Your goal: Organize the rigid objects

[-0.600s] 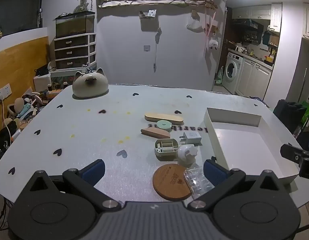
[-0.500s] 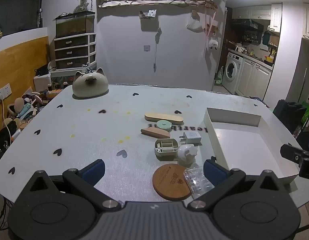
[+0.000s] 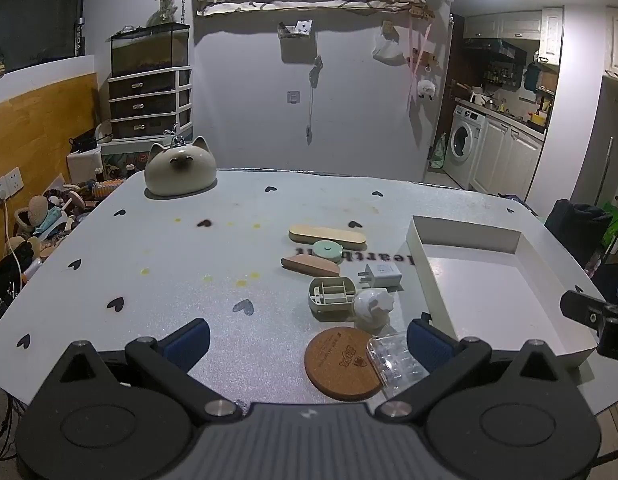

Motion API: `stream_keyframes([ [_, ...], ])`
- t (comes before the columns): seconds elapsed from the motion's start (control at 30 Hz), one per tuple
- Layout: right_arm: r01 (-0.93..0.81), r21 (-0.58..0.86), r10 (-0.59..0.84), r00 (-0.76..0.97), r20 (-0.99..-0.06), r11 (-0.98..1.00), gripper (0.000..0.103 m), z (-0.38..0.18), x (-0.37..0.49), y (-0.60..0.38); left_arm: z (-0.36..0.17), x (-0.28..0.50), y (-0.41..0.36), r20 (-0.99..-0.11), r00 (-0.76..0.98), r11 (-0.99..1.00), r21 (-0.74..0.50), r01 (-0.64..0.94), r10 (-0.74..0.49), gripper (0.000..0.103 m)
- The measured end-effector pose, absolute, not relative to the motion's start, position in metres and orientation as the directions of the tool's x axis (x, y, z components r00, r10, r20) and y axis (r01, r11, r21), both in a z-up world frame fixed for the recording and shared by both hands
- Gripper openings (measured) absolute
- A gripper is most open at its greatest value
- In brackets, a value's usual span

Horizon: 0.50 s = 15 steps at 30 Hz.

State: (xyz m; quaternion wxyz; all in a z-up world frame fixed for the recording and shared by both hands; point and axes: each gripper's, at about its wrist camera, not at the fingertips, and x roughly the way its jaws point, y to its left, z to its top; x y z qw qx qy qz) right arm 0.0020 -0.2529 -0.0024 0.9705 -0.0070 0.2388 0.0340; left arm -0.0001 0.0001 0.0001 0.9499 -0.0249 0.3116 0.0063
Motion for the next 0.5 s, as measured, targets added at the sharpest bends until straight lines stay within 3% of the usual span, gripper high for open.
stream_keyframes([
  [0.5, -0.068, 0.005, 0.062, 0.882, -0.466, 0.998, 0.103, -0.0002, 0.0022, -0.2515, 0.0001, -0.0001, 0.0002, -0.592, 0.806, 0.999, -0.044, -0.028, -0.003, 0.103],
])
